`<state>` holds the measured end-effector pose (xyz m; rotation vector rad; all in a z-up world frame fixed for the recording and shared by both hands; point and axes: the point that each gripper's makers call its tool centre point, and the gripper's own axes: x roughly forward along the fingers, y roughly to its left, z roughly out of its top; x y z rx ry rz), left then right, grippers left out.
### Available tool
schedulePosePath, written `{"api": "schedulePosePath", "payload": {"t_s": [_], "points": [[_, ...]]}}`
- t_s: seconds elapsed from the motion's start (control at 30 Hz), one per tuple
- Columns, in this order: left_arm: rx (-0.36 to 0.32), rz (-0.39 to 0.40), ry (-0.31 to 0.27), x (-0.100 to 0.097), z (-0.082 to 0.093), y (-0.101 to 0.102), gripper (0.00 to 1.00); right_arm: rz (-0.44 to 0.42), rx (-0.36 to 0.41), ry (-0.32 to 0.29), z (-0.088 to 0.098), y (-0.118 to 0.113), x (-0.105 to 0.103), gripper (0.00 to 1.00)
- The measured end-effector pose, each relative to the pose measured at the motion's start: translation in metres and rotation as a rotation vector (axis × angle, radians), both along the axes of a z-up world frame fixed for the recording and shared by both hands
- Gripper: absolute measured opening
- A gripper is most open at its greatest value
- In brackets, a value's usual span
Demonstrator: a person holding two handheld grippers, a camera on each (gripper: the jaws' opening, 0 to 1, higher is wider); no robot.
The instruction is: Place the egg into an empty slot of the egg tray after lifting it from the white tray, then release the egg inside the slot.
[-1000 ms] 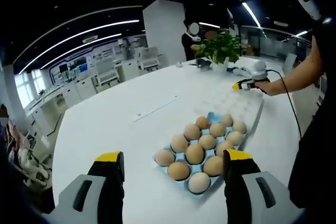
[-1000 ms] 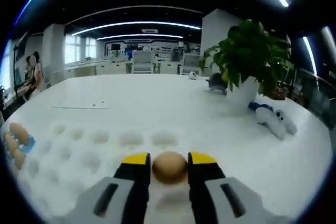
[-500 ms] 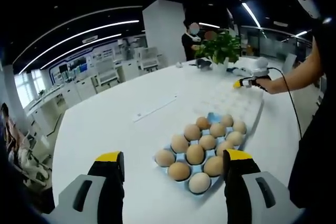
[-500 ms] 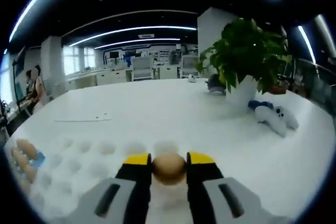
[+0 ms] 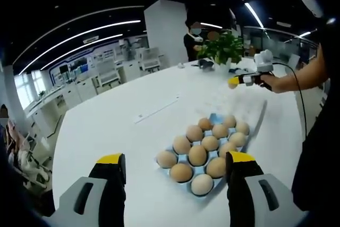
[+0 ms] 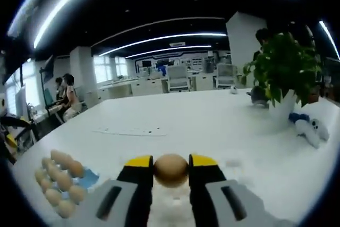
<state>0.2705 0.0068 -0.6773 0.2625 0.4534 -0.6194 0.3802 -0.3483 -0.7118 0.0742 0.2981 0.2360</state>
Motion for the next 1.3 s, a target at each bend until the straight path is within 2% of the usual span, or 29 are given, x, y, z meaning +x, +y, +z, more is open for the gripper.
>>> {"api": "schedulePosePath", "payload": {"t_s": [0.13,0.27,0.37,0.47,0.67,0.9,1.3], "points": [[-0.001,-0.004,0.001,0.0,-0.001,-0.001,0.76,0.086,0.029,0.002,0.0,0.036,-0.003,0.25],[-0.004,0.003,0.002,0.0,-0.001,0.0,0.76,0.183,-0.006,0.0,-0.005,0.069,-0.006,0.25],[-0.005,0.002,0.005,0.0,-0.002,-0.001,0.76,0.245,-0.004,0.025,-0.015,0.093,-0.01,0.25],[-0.008,-0.002,0.007,-0.001,-0.003,-0.002,0.76,0.282,0.008,0.027,-0.018,0.112,-0.01,0.25],[-0.01,0.004,0.009,-0.001,-0.004,0.0,0.76,0.36,-0.021,0.037,-0.025,0.138,-0.01,0.25],[-0.011,0.013,0.014,-0.002,-0.006,0.004,0.76,0.394,-0.037,0.063,-0.037,0.146,-0.01,0.25],[-0.013,0.006,0.013,0.0,-0.006,0.002,0.76,0.444,-0.066,0.086,-0.047,0.153,-0.016,0.25]]}}
